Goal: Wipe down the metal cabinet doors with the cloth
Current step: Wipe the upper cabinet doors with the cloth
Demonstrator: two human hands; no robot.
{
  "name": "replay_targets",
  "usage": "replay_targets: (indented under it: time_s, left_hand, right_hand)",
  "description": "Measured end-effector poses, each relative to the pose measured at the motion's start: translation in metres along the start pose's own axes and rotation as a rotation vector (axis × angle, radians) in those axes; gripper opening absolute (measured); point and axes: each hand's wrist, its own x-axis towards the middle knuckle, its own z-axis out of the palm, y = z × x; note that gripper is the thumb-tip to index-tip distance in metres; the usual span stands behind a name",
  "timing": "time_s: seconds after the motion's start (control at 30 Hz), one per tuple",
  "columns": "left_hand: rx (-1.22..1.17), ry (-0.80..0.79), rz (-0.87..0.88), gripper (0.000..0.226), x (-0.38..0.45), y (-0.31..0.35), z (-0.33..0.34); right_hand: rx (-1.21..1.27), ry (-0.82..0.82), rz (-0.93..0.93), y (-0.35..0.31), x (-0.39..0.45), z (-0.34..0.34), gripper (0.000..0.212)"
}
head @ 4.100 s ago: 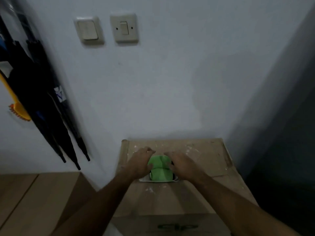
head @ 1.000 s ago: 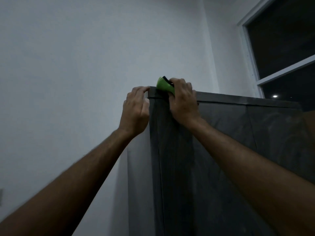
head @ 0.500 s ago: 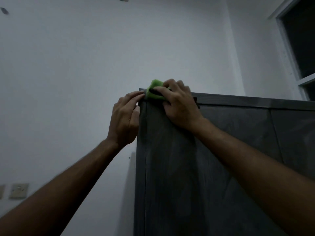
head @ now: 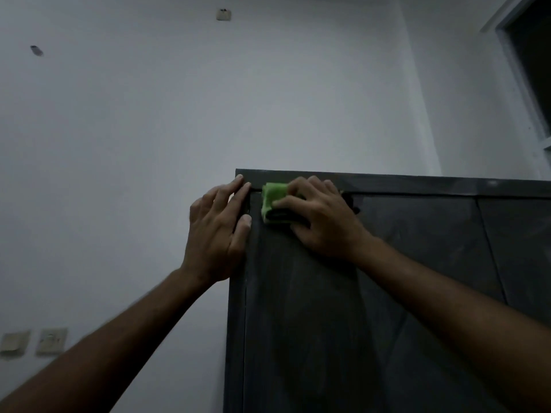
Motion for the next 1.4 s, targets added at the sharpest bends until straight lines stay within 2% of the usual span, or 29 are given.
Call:
replay_targets:
  time_s: [0.07, 0.1, 0.2, 0.27, 0.33, 0.4, 0.47, 0.6, 0.63, 0.7, 0.77, 0.83, 0.87, 0.97, 1.03, 1.13, 1.2, 1.23, 1.27, 1.33, 1.4]
  left_hand:
    - [0.023, -0.017, -0.010, 0.064, 0.000, 0.003, 0.001]
    - [0.034, -0.021, -0.012, 0.064, 0.000, 0.003, 0.002]
    - [0.038, -0.026, -0.017, 0.063, -0.002, 0.003, 0.006]
    - [0.028, -0.016, -0.024, 0.061, -0.003, 0.002, 0.007]
    - [0.029, -0.011, -0.031, 0.060, -0.003, 0.001, 0.007]
    - [0.037, -0.009, -0.036, 0.060, -0.002, 0.002, 0.007]
    - [0.039, -0.012, -0.035, 0.059, -0.001, 0.002, 0.007]
    - [0.042, -0.022, -0.048, 0.059, -0.002, 0.004, 0.007]
    - [0.054, -0.025, -0.046, 0.059, -0.002, 0.005, 0.006]
    - [0.088, -0.026, -0.043, 0.059, -0.003, 0.006, 0.005]
    - [0.123, -0.025, -0.042, 0.058, -0.003, 0.007, 0.004]
    - [0.140, -0.031, -0.047, 0.058, -0.002, 0.008, 0.003]
    - [0.144, -0.038, -0.050, 0.059, -0.003, 0.009, 0.002]
    - [0.163, -0.053, -0.060, 0.059, -0.003, 0.012, 0.001]
    - [0.214, -0.066, -0.060, 0.059, -0.004, 0.013, 0.000]
    - [0.313, -0.089, -0.039, 0.060, -0.003, 0.017, -0.005]
    - [0.326, -0.111, 0.022, 0.060, -0.003, 0.024, -0.006]
    - [0.321, -0.126, 0.069, 0.061, -0.002, 0.029, -0.006]
    - [0.311, -0.144, 0.118, 0.062, 0.000, 0.035, -0.004]
    - [0.273, -0.180, 0.174, 0.064, 0.007, 0.050, 0.003]
    - [0.219, -0.203, 0.166, 0.067, 0.014, 0.066, 0.014]
  right_hand:
    - [0.006, -0.055, -0.053, 0.010, -0.021, -0.010, 0.030]
    - [-0.008, -0.026, -0.010, 0.023, -0.025, -0.014, 0.029]
    - [-0.054, 0.134, 0.300, 0.061, -0.012, -0.025, 0.031]
    - [-0.054, 0.191, 0.425, 0.059, 0.001, -0.020, 0.037]
    - [-0.022, 0.154, 0.352, 0.035, -0.004, -0.010, 0.041]
    - [0.004, 0.035, 0.147, 0.018, -0.029, -0.009, 0.033]
    - [-0.004, -0.020, 0.086, 0.027, -0.050, -0.023, 0.025]
    - [-0.046, 0.182, 0.489, 0.075, -0.040, -0.035, 0.031]
    - [-0.033, 0.211, 0.526, 0.071, -0.032, -0.031, 0.036]
    - [0.004, 0.183, 0.446, 0.045, -0.026, -0.018, 0.039]
    - [0.044, 0.078, 0.283, 0.024, -0.041, -0.014, 0.033]
    - [0.040, 0.007, 0.215, 0.028, -0.060, -0.025, 0.029]
    - [0.010, 0.014, 0.238, 0.040, -0.064, -0.031, 0.029]
    - [-0.041, 0.149, 0.471, 0.081, -0.054, -0.042, 0.033]
    - [0.010, 0.192, 0.518, 0.073, -0.045, -0.035, 0.040]
    - [0.089, 0.095, 0.325, 0.041, -0.064, -0.023, 0.047]
    - [0.094, 0.024, 0.204, 0.049, -0.088, -0.030, 0.045]
    - [0.073, 0.041, 0.195, 0.062, -0.095, -0.036, 0.042]
    - [0.051, 0.079, 0.235, 0.077, -0.098, -0.042, 0.040]
    - [0.045, 0.156, 0.428, 0.100, -0.090, -0.049, 0.042]
    - [0.068, 0.193, 0.574, 0.095, -0.076, -0.043, 0.048]
